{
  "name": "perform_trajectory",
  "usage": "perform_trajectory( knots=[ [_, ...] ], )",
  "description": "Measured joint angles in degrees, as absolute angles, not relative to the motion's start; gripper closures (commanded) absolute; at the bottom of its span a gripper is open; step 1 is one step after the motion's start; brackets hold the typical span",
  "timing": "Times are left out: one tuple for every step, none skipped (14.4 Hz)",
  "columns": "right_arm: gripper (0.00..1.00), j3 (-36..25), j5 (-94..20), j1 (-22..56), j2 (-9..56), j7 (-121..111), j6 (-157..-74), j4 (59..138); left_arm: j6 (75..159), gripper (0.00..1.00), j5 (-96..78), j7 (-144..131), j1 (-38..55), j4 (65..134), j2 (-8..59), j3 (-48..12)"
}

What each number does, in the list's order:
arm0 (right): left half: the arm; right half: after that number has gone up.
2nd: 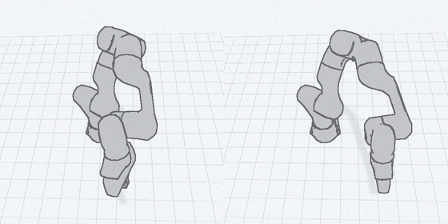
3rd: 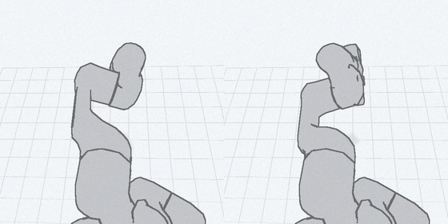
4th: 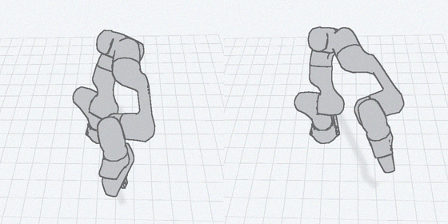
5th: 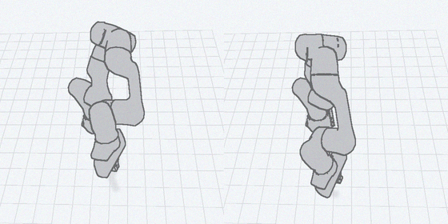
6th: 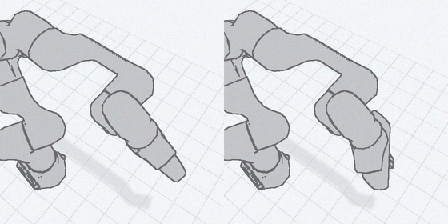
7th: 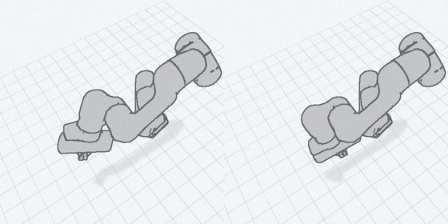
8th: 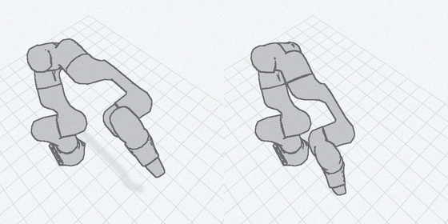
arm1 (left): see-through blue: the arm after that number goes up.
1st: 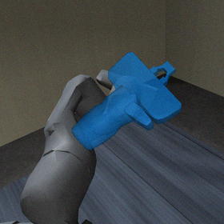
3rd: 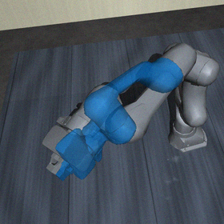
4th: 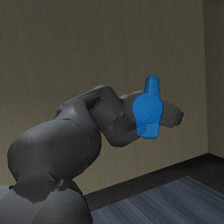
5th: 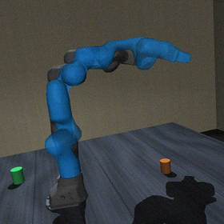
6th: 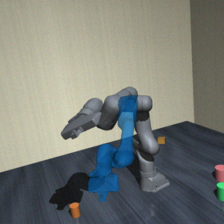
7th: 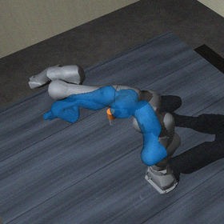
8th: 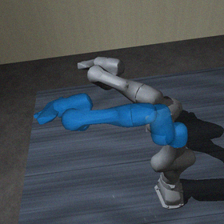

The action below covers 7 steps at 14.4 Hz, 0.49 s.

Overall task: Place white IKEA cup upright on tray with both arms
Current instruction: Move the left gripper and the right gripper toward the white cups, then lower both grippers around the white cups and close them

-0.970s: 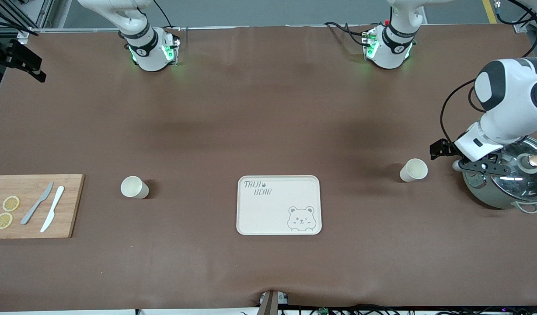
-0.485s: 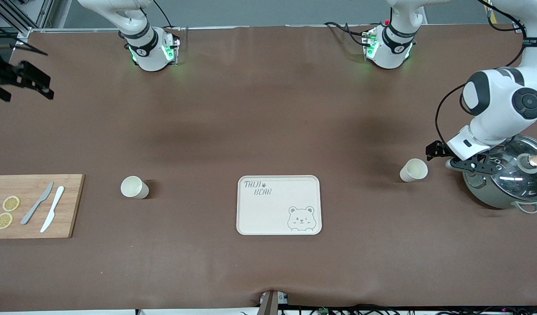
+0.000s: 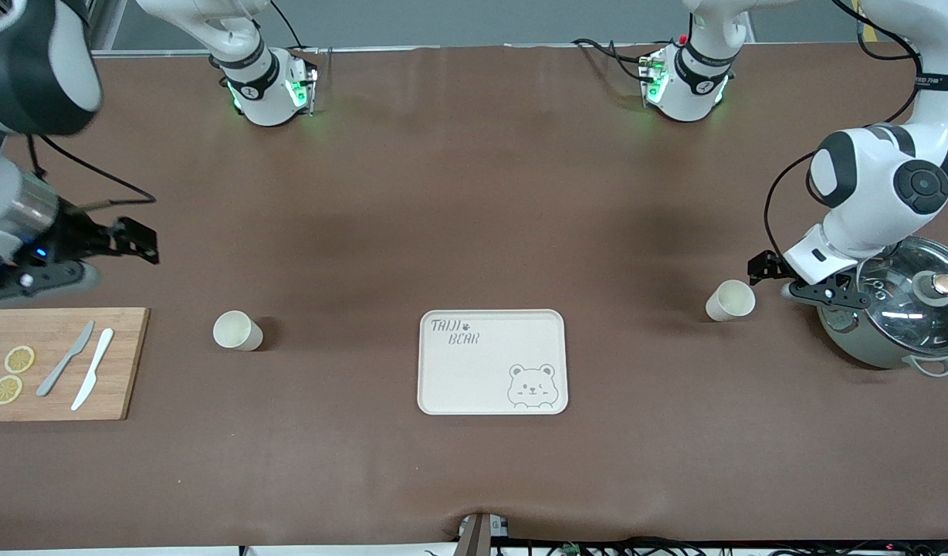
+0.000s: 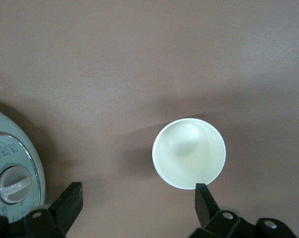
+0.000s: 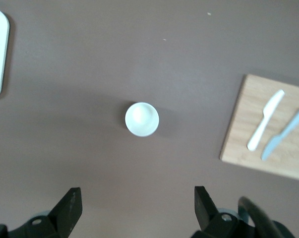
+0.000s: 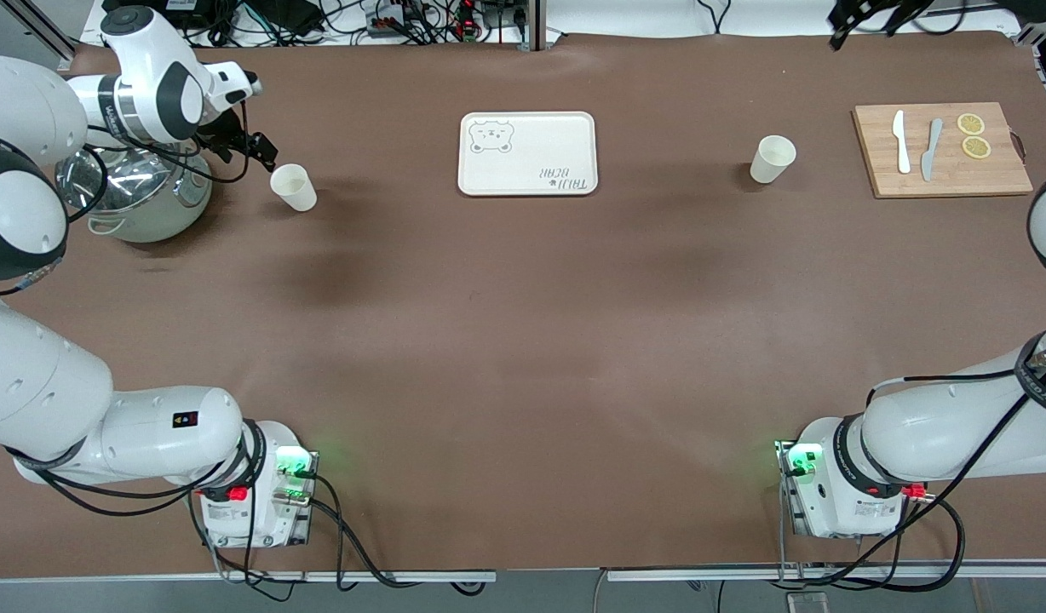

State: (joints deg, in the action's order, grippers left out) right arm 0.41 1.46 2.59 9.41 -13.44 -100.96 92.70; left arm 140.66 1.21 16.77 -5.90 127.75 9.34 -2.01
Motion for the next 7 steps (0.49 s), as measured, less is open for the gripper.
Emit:
perform_trajectory(
  knots=[
    [0.0,0.4,1.46,2.63,10.03,-14.51,-104.55,95.27,141.42,0.0,1.21,16.77,-5.9,127.92,9.71,-2.01],
    [0.0,0.3,1.35,2.53,10.39,-14.89,-108.1,98.09,142.2,0.0,1.21,16.77,-5.89,128.12,10.15,-2.02],
    [0.0,0.1,0.73,2.15,10.61,-14.8,-111.27,100.73,142.91,0.0,1.21,16.77,-5.89,128.28,10.66,-2.02],
    [0.0,-0.1,-0.37,1.25,10.72,-14.77,-113.79,103.01,143.59,0.0,1.21,16.77,-5.89,128.39,11.17,-2.03],
    [0.0,-0.3,-1.3,-0.15,10.79,-14.77,-115.82,105.14,144.12,0.0,1.21,16.77,-5.89,128.48,11.64,-2.04],
    [0.0,-0.46,-1.73,-1.77,10.83,-14.78,-117.48,106.98,144.55,0.0,1.21,16.77,-5.89,128.52,12.05,-2.04],
    [0.0,-0.55,-2.01,-3.38,10.9,-14.79,-118.59,108.46,145.15,0.0,1.21,16.77,-5.89,128.67,12.36,-2.04]
  ],
)
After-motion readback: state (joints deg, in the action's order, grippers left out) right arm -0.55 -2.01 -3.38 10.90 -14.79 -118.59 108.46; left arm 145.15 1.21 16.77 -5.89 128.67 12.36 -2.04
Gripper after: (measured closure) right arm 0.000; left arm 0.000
